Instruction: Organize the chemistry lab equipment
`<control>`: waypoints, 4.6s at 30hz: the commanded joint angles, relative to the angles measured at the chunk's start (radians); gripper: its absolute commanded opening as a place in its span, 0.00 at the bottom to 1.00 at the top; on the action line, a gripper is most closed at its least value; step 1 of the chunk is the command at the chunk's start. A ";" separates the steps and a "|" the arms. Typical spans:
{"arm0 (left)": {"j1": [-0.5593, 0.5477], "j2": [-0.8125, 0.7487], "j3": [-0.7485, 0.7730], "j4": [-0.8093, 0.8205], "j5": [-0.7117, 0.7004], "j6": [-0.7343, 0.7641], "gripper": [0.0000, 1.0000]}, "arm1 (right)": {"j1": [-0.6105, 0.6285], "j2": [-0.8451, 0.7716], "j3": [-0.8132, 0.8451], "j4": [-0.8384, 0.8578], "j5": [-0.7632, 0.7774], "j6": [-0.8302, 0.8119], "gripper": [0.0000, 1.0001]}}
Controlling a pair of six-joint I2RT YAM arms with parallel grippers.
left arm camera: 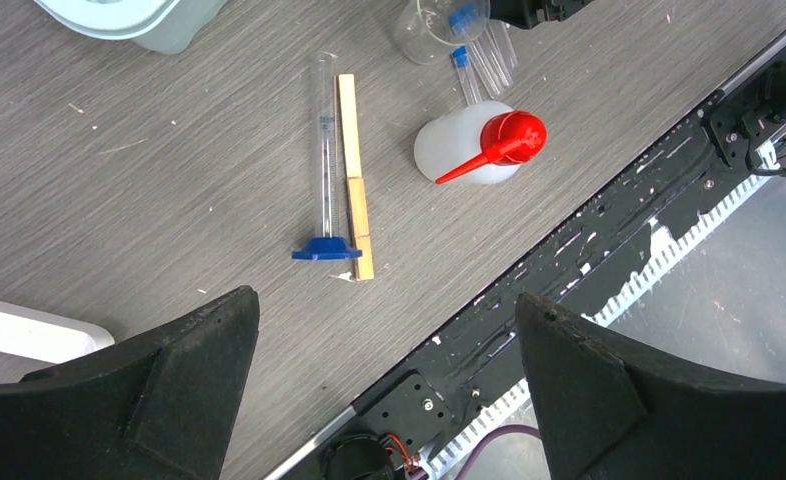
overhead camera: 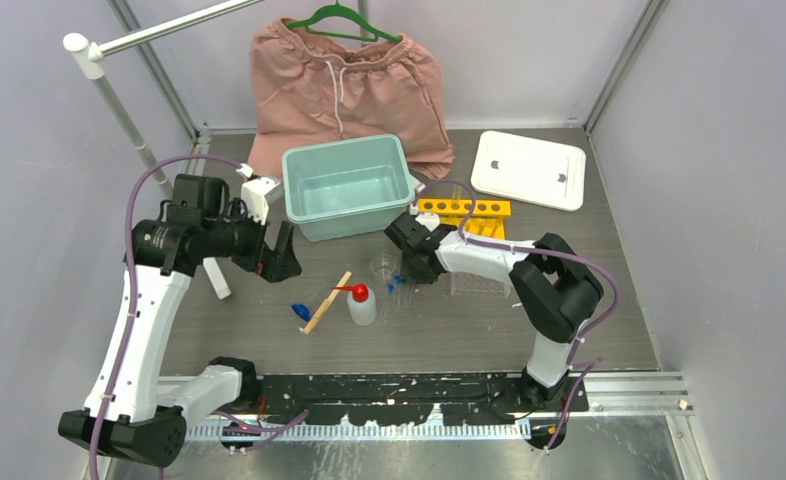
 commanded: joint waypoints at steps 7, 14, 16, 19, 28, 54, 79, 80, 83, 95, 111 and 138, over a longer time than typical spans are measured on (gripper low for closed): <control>0.002 -0.010 0.048 0.028 0.023 0.011 1.00 | -0.003 0.028 0.013 0.031 0.035 0.025 0.30; 0.002 -0.009 0.054 0.032 0.043 0.006 1.00 | -0.030 -0.062 0.009 -0.014 0.066 0.006 0.13; 0.002 -0.007 0.057 0.030 0.048 0.004 1.00 | -0.033 -0.122 0.009 -0.045 0.081 -0.005 0.07; 0.002 -0.007 0.057 0.038 0.058 -0.007 1.00 | -0.032 -0.220 0.024 -0.100 0.093 -0.015 0.01; 0.002 -0.010 0.029 0.101 0.174 -0.081 1.00 | -0.026 -0.489 0.165 -0.143 -0.013 -0.051 0.01; -0.034 0.053 -0.035 0.301 0.361 -0.303 0.65 | 0.223 -0.186 0.478 0.299 -0.212 0.115 0.01; -0.034 0.014 -0.005 0.120 0.351 0.040 0.04 | 0.151 -0.116 0.683 -0.005 -0.509 0.020 0.59; -0.034 0.005 -0.008 0.112 0.347 0.059 0.04 | 0.146 -0.115 0.686 -0.007 -0.548 0.012 0.59; -0.036 -0.017 -0.018 0.099 0.342 0.105 0.04 | 0.136 -0.093 0.726 -0.061 -0.626 -0.015 0.58; -0.046 -0.028 -0.016 0.084 0.310 0.168 0.04 | 0.138 -0.023 0.822 -0.139 -0.713 -0.046 0.50; -0.049 -0.028 -0.012 0.088 0.305 0.173 0.04 | 0.147 0.022 0.872 -0.164 -0.739 -0.043 0.35; -0.048 -0.005 0.047 0.058 0.072 -0.008 1.00 | -0.058 -0.319 0.593 -0.475 -0.097 -0.271 0.01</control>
